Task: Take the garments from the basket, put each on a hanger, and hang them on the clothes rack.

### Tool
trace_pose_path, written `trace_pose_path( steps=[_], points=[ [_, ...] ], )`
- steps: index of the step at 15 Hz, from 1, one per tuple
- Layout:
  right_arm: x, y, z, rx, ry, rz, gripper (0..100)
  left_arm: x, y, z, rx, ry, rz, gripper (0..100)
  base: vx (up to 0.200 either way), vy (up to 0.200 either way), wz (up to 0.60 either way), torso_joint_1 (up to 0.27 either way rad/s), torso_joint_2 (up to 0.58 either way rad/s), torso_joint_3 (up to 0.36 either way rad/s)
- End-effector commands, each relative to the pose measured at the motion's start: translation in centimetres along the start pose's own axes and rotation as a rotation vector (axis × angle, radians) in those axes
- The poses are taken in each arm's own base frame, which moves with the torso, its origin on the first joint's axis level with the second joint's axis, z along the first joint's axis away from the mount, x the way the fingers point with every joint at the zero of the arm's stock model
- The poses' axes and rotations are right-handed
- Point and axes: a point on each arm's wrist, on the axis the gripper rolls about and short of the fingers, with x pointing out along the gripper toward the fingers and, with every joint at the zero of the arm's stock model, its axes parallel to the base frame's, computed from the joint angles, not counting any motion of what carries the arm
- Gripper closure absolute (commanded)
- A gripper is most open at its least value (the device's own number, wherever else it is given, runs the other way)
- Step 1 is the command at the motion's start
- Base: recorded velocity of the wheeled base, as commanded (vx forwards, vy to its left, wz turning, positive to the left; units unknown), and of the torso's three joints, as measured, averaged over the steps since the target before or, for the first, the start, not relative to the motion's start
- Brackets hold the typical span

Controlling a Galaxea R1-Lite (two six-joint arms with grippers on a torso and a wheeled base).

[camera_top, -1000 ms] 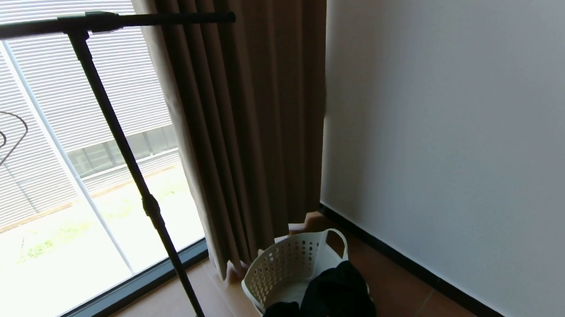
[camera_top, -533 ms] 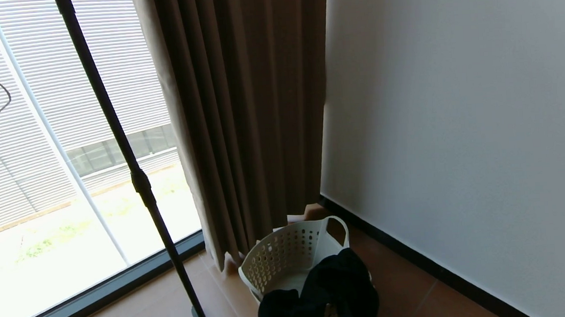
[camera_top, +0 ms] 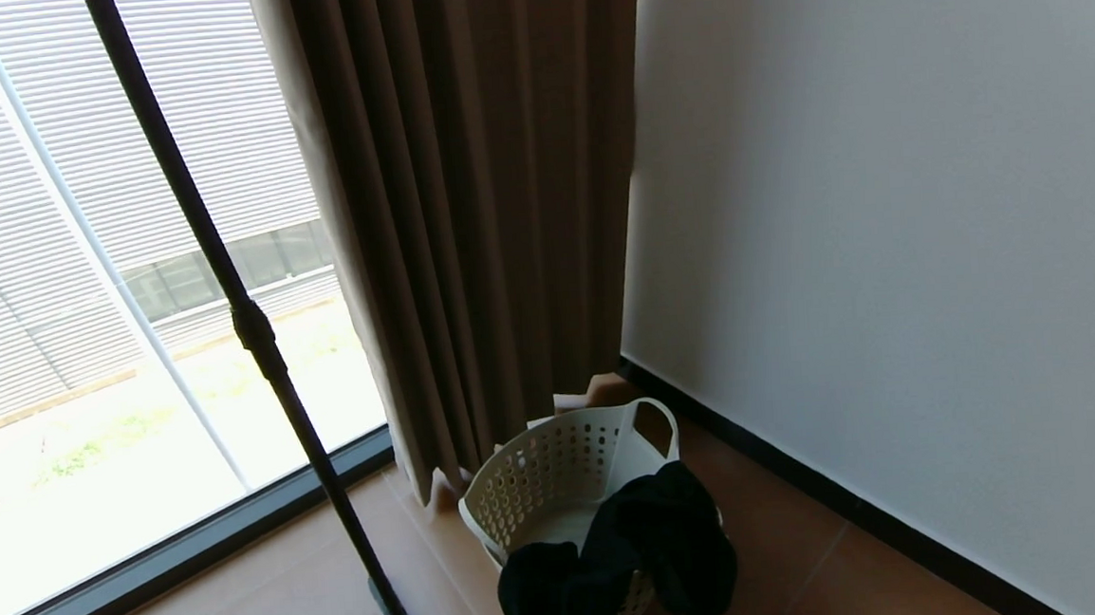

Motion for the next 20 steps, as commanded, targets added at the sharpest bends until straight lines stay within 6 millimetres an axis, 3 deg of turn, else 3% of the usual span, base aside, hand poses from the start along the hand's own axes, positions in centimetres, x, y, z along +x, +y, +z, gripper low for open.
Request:
trace_pose_path(
  steps=[1,20],
  points=[
    [0.01,0.0,0.01,0.0,0.001,0.002,0,-0.01,0.0,-0.01,0.001,0.001,0.0,0,0.0,0.0,0.0,0.002,0.01,-0.183],
    [0.01,0.0,0.01,-0.002,0.001,0.001,0,-0.01,0.0,-0.01,-0.001,0.001,-0.001,0,0.0,0.0,0.0,0.002,0.0,-0.198]
  ],
)
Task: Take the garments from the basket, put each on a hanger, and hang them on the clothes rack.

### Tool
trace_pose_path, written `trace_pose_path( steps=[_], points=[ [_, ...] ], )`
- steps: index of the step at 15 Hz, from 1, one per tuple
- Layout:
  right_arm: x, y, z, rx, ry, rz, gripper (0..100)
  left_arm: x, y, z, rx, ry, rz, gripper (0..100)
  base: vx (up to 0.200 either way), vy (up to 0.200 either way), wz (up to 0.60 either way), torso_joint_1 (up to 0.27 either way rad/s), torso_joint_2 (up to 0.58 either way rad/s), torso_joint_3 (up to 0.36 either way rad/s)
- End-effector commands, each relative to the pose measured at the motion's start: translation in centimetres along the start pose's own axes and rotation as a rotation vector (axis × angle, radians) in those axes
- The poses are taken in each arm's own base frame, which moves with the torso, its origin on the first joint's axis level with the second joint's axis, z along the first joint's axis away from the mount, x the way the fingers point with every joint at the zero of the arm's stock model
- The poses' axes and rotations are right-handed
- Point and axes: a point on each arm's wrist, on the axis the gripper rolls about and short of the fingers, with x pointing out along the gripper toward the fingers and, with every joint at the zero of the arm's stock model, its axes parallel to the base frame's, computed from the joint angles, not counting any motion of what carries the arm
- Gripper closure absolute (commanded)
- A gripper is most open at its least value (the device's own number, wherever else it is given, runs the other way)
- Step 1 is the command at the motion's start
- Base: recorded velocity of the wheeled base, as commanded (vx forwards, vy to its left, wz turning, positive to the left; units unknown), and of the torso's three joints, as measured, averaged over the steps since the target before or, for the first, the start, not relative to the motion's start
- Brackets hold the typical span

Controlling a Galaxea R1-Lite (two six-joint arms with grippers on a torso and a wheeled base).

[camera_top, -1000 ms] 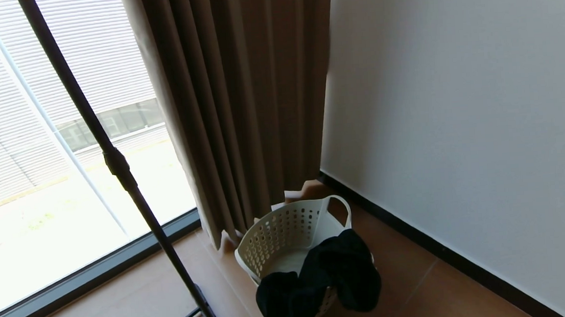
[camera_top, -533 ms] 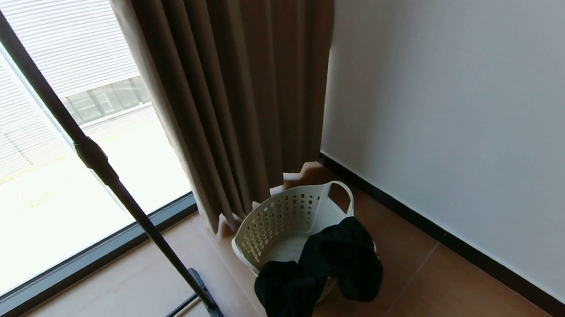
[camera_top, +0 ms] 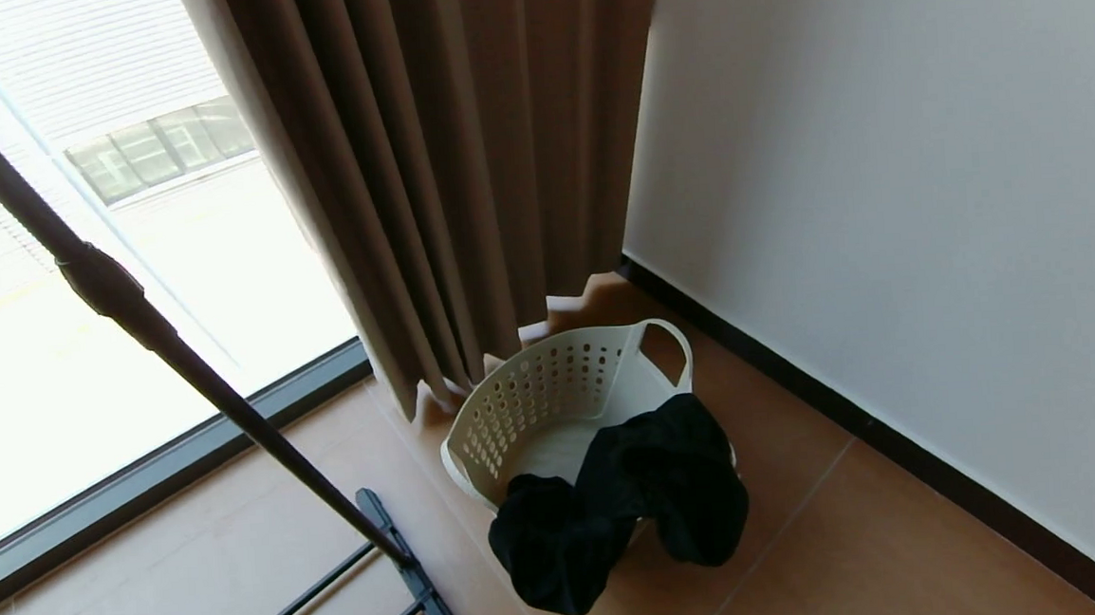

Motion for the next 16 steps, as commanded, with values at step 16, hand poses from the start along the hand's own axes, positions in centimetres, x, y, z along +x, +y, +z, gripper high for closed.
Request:
trace_pose_path(
  steps=[16],
  points=[
    [0.01,0.0,0.01,-0.001,0.001,0.001,0,0.0,0.0,0.0,0.0,-0.001,0.002,0,0.0,0.0,0.0,0.021,-0.16,-0.339]
  ],
)
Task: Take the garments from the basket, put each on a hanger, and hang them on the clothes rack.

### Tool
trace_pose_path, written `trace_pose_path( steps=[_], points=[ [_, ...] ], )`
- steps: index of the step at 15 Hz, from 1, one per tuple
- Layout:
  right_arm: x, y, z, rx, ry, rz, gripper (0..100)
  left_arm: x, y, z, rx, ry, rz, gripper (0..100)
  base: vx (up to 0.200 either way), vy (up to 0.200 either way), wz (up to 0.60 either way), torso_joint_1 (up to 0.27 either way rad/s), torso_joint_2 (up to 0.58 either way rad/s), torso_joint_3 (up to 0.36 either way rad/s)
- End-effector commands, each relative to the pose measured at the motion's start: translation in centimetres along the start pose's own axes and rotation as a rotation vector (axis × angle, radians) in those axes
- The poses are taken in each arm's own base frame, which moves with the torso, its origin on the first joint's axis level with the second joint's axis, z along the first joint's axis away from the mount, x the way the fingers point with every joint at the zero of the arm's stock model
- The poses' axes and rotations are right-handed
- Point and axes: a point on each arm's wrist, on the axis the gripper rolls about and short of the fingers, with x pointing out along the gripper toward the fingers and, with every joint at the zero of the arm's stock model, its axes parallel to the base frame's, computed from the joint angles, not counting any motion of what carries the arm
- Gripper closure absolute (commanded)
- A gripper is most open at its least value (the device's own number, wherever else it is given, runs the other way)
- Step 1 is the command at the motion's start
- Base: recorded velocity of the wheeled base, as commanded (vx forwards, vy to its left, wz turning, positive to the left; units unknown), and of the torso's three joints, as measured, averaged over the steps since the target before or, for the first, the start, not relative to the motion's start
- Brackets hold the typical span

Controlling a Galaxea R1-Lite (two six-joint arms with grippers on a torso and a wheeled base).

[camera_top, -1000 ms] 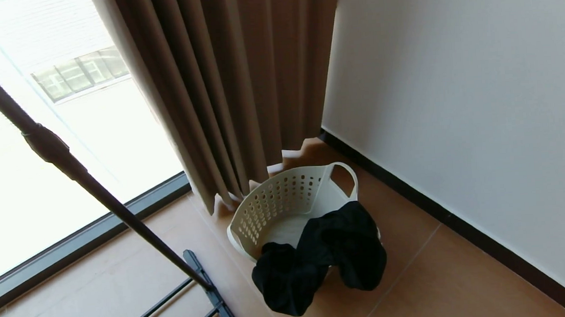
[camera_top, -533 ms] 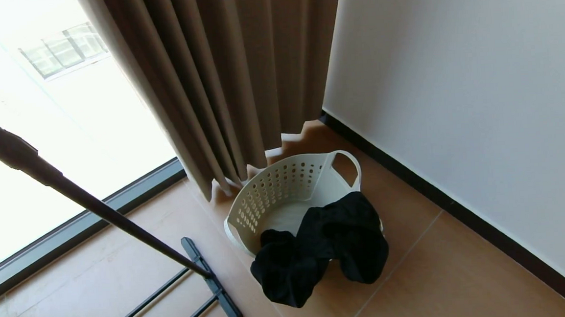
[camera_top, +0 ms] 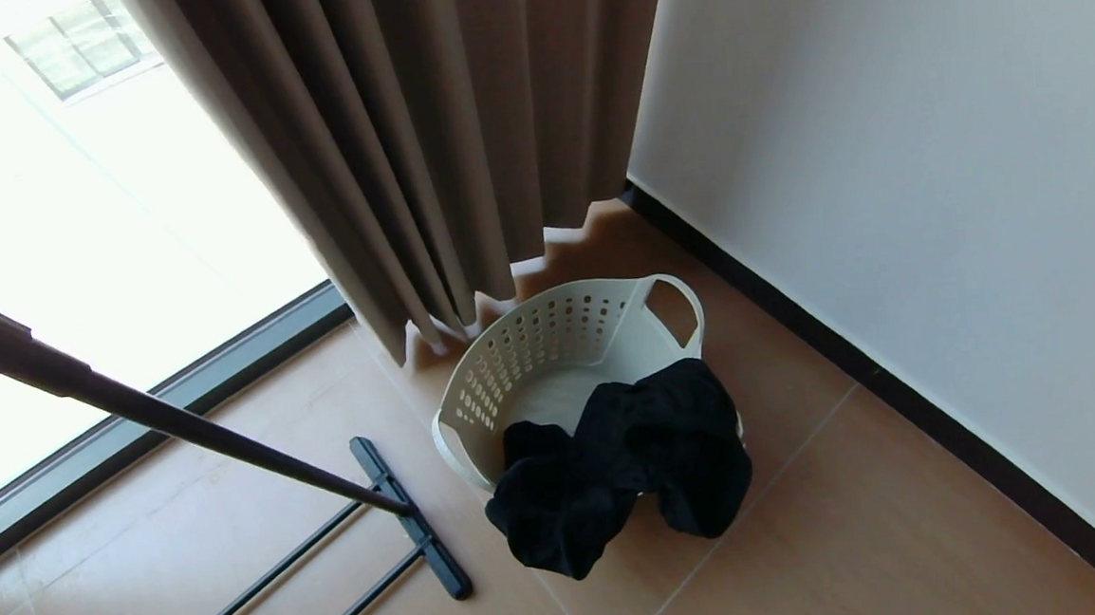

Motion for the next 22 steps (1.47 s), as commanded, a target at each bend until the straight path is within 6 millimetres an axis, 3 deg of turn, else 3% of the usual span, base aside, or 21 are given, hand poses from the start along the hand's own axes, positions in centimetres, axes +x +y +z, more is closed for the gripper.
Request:
trace_pose_path(
  steps=[1,8,13,22],
  points=[
    [0.01,0.0,-0.01,-0.001,0.002,0.001,0,0.0,0.0,-0.01,0.0,0.0,0.0,0,0.0,0.0,0.0,0.007,-0.02,-0.217],
    [0.01,0.0,-0.01,-0.001,0.002,0.001,0,0.0,0.0,-0.01,0.006,0.0,-0.001,0,0.0,0.0,0.0,0.005,0.0,-0.166],
    [0.01,0.0,-0.01,-0.001,0.002,0.001,0,0.01,0.0,-0.03,0.006,0.0,-0.001,0,-0.12,0.16,0.0,0.004,0.0,-0.006],
    [-0.02,-0.02,0.09,-0.005,0.011,-0.009,0,0.02,0.0,-0.04,0.012,0.002,-0.003,0,0.0,0.0,0.0,0.0,0.0,0.0]
  ],
)
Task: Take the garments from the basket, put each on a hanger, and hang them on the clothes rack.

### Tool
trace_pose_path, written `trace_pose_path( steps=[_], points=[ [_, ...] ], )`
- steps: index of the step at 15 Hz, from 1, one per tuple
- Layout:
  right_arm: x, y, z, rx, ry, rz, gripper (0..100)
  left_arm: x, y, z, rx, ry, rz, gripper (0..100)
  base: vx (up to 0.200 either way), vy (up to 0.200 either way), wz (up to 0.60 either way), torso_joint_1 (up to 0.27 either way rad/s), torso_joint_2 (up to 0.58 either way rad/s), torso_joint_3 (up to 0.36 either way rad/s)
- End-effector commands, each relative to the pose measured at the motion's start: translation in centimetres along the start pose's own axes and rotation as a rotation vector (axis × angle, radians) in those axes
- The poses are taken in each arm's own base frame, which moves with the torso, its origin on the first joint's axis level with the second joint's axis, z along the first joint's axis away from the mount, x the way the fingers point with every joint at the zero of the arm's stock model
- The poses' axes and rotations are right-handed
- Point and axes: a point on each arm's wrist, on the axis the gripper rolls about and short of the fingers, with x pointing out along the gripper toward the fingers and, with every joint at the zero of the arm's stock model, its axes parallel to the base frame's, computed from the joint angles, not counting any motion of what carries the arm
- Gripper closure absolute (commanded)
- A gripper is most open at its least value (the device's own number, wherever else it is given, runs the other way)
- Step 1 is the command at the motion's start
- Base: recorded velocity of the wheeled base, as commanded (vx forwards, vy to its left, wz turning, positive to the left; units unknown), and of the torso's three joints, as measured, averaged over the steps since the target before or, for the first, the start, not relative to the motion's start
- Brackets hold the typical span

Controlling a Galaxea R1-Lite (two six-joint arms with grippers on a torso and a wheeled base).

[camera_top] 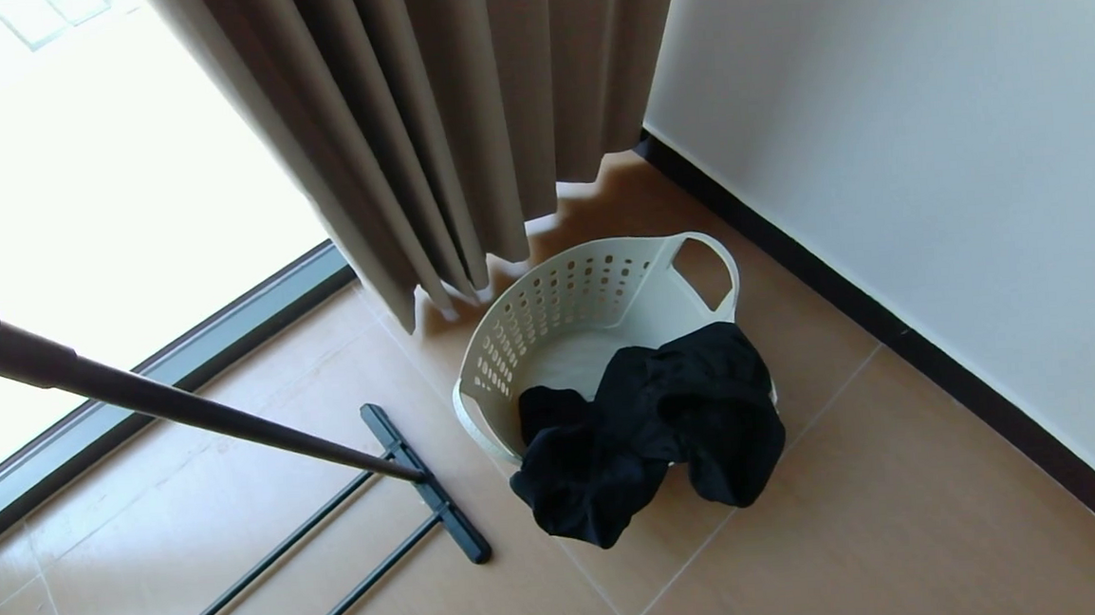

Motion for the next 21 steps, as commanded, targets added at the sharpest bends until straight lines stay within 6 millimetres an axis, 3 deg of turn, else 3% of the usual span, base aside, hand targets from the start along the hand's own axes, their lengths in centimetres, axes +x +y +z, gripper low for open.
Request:
trace_pose_path(
  steps=[1,6,10,17,21],
  points=[
    [0.4,0.0,0.8,0.001,0.055,0.026,0,0.0,0.0,0.0,0.0,0.002,0.0,0,0.0,0.0,0.0,0.0,0.0,0.0],
    [4.1,0.5,4.5,-0.057,0.32,0.351,0,0.0,0.0,0.0,-0.007,-0.003,0.0,0,0.0,0.0,0.0,0.0,0.0,0.0],
    [10.3,2.7,7.3,-0.213,0.479,0.403,0,0.0,0.0,0.0,-0.008,-0.001,0.002,0,0.0,0.0,0.0,0.0,0.0,0.0],
    [23.1,5.9,6.8,-0.58,0.524,0.467,0,0.0,0.0,0.0,-0.01,-0.003,0.0,0,0.0,0.0,0.0,0.0,0.0,0.0],
    [29.1,7.6,6.1,-0.787,0.479,0.519,0,0.0,0.0,0.0,-0.006,-0.001,-0.001,0,0.0,0.0,0.0,0.0,0.0,0.0]
  ],
)
